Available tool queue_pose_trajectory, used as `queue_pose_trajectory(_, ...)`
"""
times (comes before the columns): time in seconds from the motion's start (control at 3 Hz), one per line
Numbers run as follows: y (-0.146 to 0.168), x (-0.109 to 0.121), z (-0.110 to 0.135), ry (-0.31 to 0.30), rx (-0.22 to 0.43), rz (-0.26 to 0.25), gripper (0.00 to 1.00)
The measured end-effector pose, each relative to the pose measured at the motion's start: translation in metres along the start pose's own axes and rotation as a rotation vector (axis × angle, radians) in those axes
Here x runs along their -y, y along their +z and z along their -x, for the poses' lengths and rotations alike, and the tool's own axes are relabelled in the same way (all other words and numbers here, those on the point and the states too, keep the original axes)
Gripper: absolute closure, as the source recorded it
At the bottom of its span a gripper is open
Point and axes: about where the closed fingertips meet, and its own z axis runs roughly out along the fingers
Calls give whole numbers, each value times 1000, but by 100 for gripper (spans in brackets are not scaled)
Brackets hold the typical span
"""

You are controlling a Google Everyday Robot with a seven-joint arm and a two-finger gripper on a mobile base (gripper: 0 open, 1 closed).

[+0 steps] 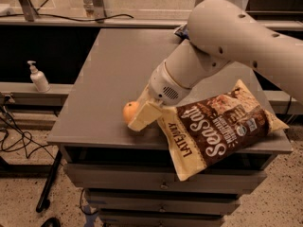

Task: Move orange near brown chip bag

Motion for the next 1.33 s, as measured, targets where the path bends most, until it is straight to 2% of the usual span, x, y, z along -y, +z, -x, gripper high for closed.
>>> queue_pose_trajectory(0.33, -9, -8, -11, -27, -25, -1, 100)
queue_pose_trajectory(0.67, -16, -6, -20, -51, -45, -30, 100)
queue_pose_trajectory(1.33, -18, 22, -34, -108, -59, -108, 100)
